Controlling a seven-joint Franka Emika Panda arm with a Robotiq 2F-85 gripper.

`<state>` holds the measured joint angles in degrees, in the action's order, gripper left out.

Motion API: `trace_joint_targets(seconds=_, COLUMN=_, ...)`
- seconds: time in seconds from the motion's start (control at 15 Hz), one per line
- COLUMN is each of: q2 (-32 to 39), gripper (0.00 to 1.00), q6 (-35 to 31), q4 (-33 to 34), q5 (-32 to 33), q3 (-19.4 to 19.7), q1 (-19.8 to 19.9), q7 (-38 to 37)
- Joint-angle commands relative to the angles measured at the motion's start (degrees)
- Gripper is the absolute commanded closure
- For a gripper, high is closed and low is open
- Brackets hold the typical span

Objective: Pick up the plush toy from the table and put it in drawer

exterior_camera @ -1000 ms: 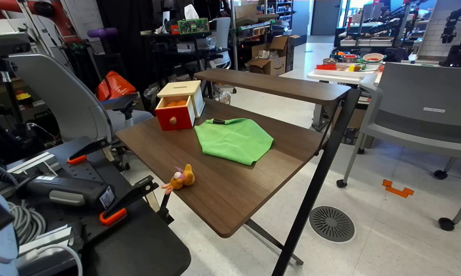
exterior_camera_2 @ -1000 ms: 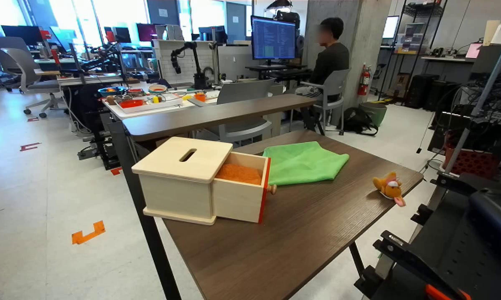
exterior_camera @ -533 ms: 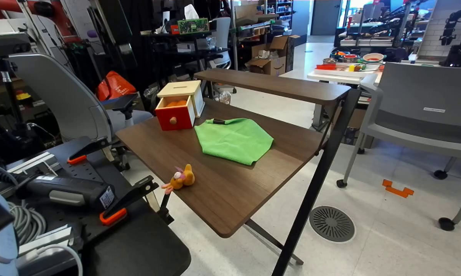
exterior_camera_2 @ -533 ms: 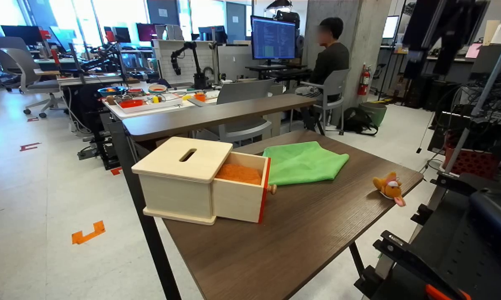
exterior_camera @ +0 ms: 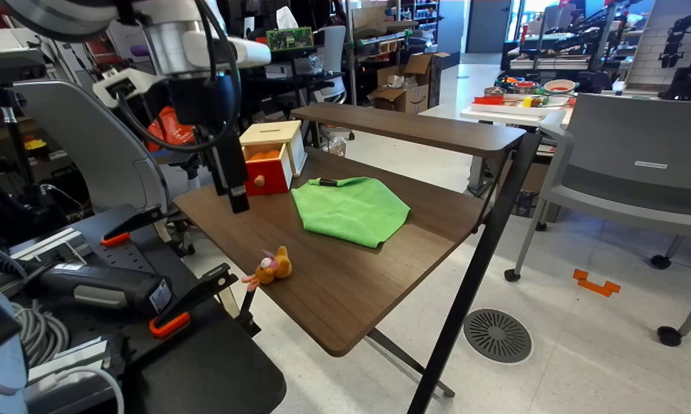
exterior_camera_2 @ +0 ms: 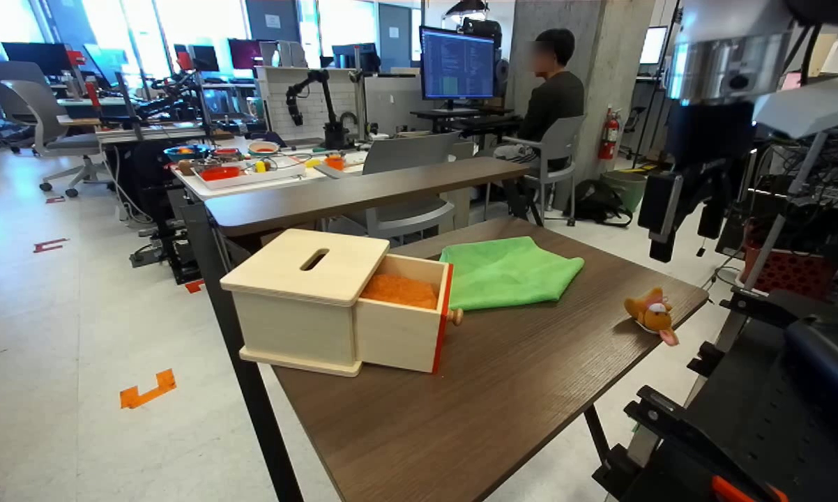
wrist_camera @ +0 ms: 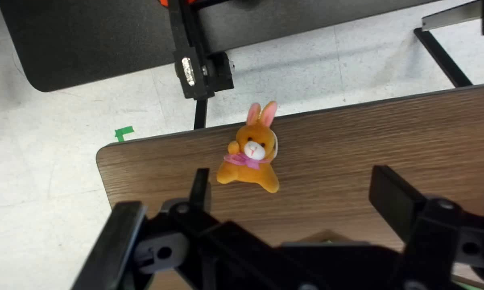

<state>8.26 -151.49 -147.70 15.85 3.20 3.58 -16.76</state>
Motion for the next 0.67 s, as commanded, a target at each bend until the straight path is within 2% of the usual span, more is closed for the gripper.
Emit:
trace_joint_targets(seconds=0.0, q2=9.88, gripper=0.00, q6=-2.12, q4=5.95, q5=6.19, q3=4.95, q1=-2.30, q7=-5.93)
trace_joint_targets(seconds=0.27, q2=17.21, gripper=0.00, q6=-2.75, q4=9.55, q5=4.71, q3=8.40, q1=-4.37, q7=-5.67)
trace_joint_targets(seconds=0.6, q2=22.63, gripper=0.00, q6=-3.45, q4=12.20, q5=0.25, q3=8.65, q1=-5.37, q7=-5.03)
